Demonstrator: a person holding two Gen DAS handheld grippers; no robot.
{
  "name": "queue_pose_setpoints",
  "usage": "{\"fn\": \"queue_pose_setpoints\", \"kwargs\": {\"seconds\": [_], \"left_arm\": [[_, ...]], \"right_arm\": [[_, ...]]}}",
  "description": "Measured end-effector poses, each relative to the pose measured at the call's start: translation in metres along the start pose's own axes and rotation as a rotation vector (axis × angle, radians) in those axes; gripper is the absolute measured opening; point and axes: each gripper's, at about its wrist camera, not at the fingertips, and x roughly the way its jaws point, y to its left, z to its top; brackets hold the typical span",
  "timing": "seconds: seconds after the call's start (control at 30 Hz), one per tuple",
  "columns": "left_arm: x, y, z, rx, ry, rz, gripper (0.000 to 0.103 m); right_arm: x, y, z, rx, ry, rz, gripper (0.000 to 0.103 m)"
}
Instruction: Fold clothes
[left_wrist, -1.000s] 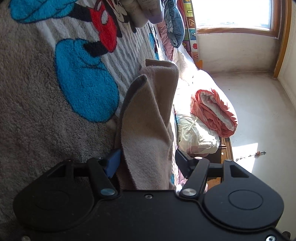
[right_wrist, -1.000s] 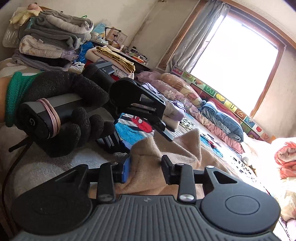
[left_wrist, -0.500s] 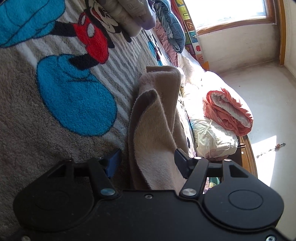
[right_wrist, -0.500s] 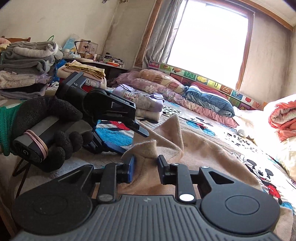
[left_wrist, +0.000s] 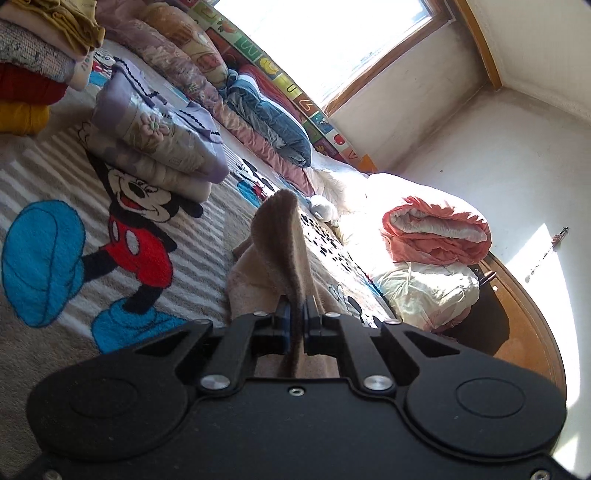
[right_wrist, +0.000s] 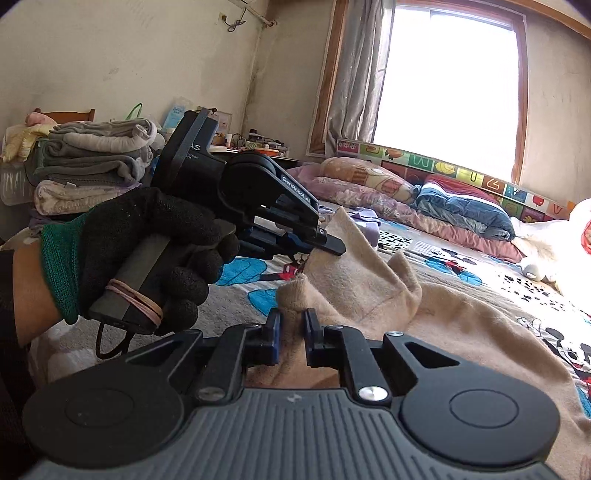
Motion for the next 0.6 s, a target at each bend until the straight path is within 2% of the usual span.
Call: {"fn": "queue_pose_setpoints", "kwargs": {"seconds": [0.2, 0.6], "left_arm": [[-0.035, 0.027, 0.021, 0.021, -0.071, 0.044, 0.003], [-0.058, 0.061, 0.009, 0.006, -0.052, 0.177, 0.003]], "right_arm": [[0.020, 0.029, 0.012, -0.013, -0.010, 0.101, 0.014], [0.054, 0.062, 0.001, -0.024, 0.089, 0.208, 0.014]]}}
